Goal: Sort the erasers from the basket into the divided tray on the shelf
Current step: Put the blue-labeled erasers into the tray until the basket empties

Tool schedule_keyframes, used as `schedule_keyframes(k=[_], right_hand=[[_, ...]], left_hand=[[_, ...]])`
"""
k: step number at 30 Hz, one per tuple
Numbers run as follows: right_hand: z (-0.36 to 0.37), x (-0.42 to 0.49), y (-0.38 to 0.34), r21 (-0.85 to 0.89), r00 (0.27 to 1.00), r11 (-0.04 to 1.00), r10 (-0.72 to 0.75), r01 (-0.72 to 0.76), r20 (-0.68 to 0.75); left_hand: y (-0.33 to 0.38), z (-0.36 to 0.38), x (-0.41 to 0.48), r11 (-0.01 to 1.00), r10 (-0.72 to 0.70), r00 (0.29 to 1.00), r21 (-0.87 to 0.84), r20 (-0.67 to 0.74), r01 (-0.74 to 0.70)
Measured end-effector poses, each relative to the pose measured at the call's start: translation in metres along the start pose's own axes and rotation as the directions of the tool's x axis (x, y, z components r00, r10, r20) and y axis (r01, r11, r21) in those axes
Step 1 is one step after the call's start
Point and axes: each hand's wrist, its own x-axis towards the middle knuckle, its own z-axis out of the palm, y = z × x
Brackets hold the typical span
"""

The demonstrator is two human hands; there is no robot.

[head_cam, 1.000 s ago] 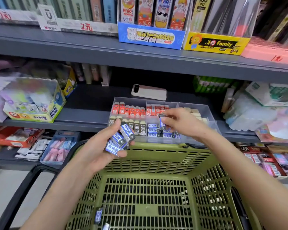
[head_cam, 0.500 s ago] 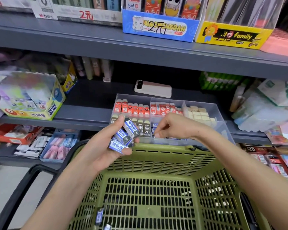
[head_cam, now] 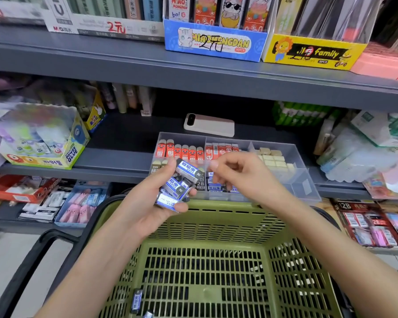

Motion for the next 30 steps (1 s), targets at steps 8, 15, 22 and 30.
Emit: schedule_keyframes(k=[8, 15, 22, 30], right_hand=[[0.008, -0.018, -0.012, 0.132, 0.986, 0.990, -0.033, 0.055, -0.166], [-0.015, 0.010, 0.028, -0.468, 0.992, 0.875, 0.115, -0.124, -0.047], [-0.003, 0.018, 0.035, -0.433, 0.985, 0.889, 0.172, -0.147, 0.020], [0.000, -0.003, 0.010, -0.300, 0.993, 0.948, -0.115, 0.111, 0.003]], left_hand=[[-0.002, 0.013, -0.003, 0.999, 0.011, 1.000, 0.049, 0.007, -0.011], [0.003, 0.004, -0.004, 1.000, -0.001, 0.994, -0.029, -0.105, -0.002], [0.001, 0.008, -0.003, 0.999, -0.013, 0.994, -0.050, -0.105, 0.008], [-0.001, 0.015, -0.003, 1.000, 0.011, 0.995, -0.025, -0.104, -0.014]])
